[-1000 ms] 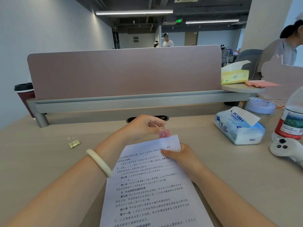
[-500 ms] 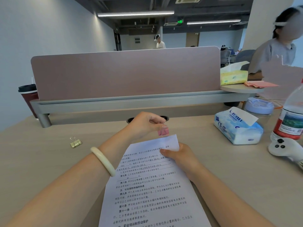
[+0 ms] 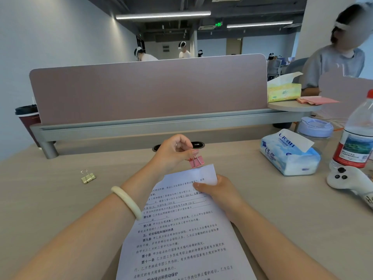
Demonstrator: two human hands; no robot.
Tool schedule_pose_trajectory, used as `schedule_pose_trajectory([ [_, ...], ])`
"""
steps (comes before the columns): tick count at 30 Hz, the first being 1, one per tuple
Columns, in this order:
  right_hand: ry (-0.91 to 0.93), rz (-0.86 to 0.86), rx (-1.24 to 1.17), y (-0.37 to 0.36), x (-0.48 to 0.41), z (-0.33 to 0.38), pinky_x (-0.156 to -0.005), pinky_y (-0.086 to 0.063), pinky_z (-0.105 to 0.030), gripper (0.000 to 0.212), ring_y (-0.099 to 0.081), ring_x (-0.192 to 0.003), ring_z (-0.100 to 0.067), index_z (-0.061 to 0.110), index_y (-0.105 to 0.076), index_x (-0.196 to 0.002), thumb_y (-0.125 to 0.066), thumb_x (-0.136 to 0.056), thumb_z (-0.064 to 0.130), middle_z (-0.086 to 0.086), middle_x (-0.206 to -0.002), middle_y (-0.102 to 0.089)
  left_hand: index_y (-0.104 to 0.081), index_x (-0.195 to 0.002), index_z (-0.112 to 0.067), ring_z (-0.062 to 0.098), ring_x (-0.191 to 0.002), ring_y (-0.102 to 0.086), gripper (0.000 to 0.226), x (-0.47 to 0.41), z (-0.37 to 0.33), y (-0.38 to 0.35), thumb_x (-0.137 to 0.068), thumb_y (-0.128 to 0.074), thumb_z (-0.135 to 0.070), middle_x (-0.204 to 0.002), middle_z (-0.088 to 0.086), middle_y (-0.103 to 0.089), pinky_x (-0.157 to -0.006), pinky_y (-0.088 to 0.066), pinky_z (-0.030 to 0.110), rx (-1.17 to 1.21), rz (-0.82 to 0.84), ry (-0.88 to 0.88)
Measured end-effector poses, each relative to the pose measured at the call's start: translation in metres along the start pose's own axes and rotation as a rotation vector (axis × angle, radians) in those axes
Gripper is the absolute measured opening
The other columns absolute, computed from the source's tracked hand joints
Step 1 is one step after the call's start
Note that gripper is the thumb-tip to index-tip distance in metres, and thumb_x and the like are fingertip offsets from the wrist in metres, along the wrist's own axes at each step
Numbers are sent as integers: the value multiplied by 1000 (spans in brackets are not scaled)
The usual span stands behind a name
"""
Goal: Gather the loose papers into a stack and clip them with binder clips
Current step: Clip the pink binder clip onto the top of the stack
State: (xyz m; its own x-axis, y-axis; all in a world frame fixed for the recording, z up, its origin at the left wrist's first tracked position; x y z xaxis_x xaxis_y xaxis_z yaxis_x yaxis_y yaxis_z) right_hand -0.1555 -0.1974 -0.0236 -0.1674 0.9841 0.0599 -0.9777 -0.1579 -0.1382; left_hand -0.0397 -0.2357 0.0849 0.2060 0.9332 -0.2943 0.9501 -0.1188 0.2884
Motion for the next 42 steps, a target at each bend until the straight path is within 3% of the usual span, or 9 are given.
schedule_pose_trajectory([
  [6,16,-1,-6,1,-2,1,-86,-57,-45,17,-72,-90,-31,8,-71,-98,-70,-81,6,-16,-101,-75,-50,-73,-15,6,-61,-64,25,-1,10,-7,-78,-71,-3,-71,2,-60,-64,-50,16,5,73,23],
  [13,29,-6,23,2,-2,2,-85,-57,-45,17,-72,-92,-32,8,-71,-98,-70,-81,8,-14,-99,-75,-46,-74,-13,4,-62,-67,27,2,12,-18,-79,-70,0,-85,17,-64,-67,-53,18,-24,164,50],
  [17,32,-10,23,2,-1,3,-83,-58,-45,16,-72,-88,-31,7,-71,-97,-70,-81,7,-16,-99,-75,-45,-77,-12,14,-66,-68,26,3,14,-20,-80,-70,-4,-88,30,-66,-71,-52,26,-71,219,85],
  [20,36,-10,10,3,0,3,-84,-57,-47,17,-71,-88,-33,7,-70,-97,-70,-80,6,-18,-99,-75,-49,-89,-11,4,-70,-69,21,3,18,-22,-82,-70,-11,-88,18,-65,-66,-51,16,-84,226,140],
  [24,21,-18,-38,4,1,5,-77,-59,-40,15,-72,-79,-27,10,-70,-93,-70,-80,5,-13,-93,-76,-59,-113,-21,1,-101,-61,39,8,28,-8,-79,-71,-35,-99,-8,-68,-82,-44,18,-364,274,208],
  [30,26,12,-41,2,3,8,-81,-58,-44,24,-72,-87,-31,9,-68,-102,-72,-78,7,-14,-98,-75,-68,-83,-17,5,-69,-57,10,21,26,-2,-85,-65,-26,-74,-12,-64,-68,-44,19,-573,252,129],
  [33,67,19,-40,4,5,18,-83,-57,-46,25,-71,-89,-31,11,-68,-105,-71,-81,15,-14,-100,-74,-68,-85,-14,10,-70,-57,12,22,25,0,-85,-66,-26,-76,-9,-65,-69,-46,26,-559,220,124],
  [39,129,-68,64,16,4,35,-70,-56,-31,8,-67,-79,-22,16,-73,-91,-66,-85,16,-8,-90,-74,-70,-92,-12,13,-70,-56,15,27,21,-4,-87,-63,-25,-88,4,-71,-65,-42,25,-564,207,75],
  [42,268,-117,302,20,3,61,-64,-50,-15,26,-63,-83,-12,23,-63,-104,-71,-81,15,4,-96,-69,-70,-89,-15,10,-63,-50,15,27,19,-2,-86,-63,-28,-76,-2,-66,-64,-39,26,-577,190,59],
])
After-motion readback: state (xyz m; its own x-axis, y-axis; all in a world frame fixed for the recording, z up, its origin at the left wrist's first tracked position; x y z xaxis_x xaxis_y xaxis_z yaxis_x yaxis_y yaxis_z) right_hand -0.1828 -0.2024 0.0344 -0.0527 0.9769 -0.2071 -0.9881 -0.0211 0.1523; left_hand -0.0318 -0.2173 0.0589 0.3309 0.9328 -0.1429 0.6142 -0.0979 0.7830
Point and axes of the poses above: each hand's wrist, its own x-axis away from the middle knuckle, its own y-axis out of the back of the hand, z = x × y, the point moved 10 cm from there along -x, towards the middle knuckle
